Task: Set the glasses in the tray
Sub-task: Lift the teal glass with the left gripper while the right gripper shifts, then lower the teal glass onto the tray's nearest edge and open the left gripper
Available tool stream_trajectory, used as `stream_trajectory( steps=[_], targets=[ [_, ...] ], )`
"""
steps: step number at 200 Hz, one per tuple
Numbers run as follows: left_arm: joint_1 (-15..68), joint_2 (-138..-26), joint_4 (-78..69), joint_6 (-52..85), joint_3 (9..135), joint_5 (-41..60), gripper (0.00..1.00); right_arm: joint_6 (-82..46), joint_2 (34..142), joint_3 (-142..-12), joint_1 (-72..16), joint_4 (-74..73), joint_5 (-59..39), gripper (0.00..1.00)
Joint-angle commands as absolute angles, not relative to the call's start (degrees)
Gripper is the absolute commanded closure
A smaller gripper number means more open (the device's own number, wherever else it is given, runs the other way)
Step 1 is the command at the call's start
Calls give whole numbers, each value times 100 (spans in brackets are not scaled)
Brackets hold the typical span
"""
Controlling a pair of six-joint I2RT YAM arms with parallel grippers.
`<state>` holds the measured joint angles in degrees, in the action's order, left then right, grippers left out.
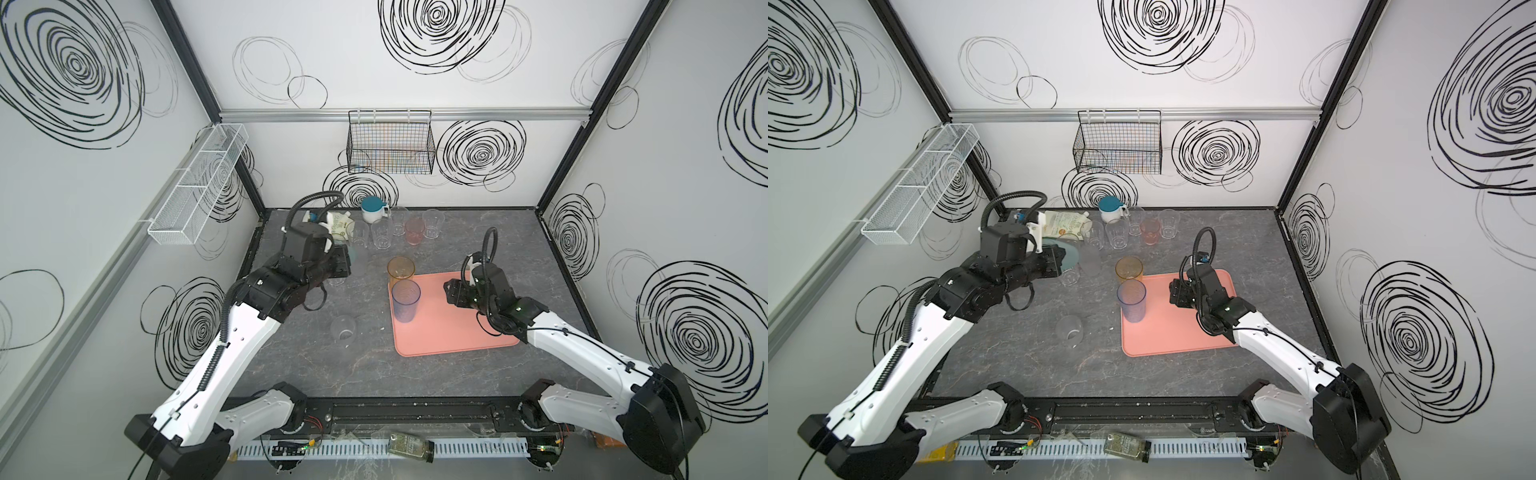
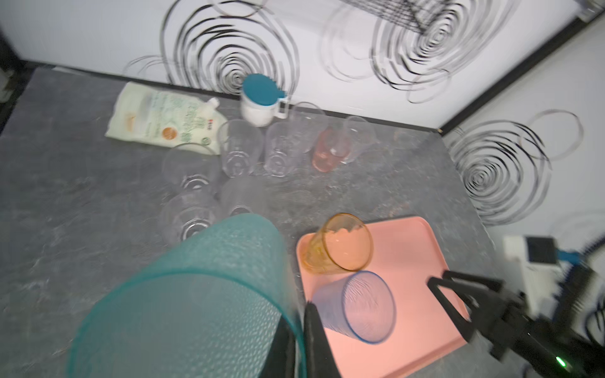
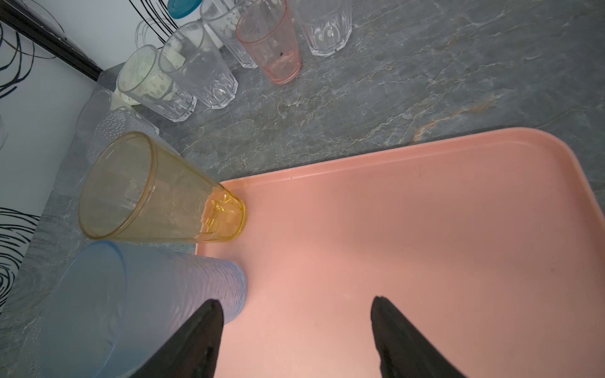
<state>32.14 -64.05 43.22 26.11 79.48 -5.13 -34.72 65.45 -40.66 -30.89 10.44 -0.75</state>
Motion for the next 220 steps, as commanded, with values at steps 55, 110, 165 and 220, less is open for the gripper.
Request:
stream_trajectory(
  steps=[55, 110, 165, 220],
  targets=[
    [6244, -8463, 4401, 2479, 8938, -277, 100, -3191, 6289, -4065, -1972, 1396, 103, 24],
    [6489, -9059, 4725, 1685, 8153, 288, 100, -3387, 6125, -3559, -1691, 844, -704, 25],
    [6307, -9551, 5120, 1088, 8036, -215, 100, -3410, 6259, -3428, -1801, 888, -681, 25],
    [6107, -9730, 5057, 804, 7806, 195, 98, -3481, 6288, -3139, -1855, 630, -756, 25]
  ],
)
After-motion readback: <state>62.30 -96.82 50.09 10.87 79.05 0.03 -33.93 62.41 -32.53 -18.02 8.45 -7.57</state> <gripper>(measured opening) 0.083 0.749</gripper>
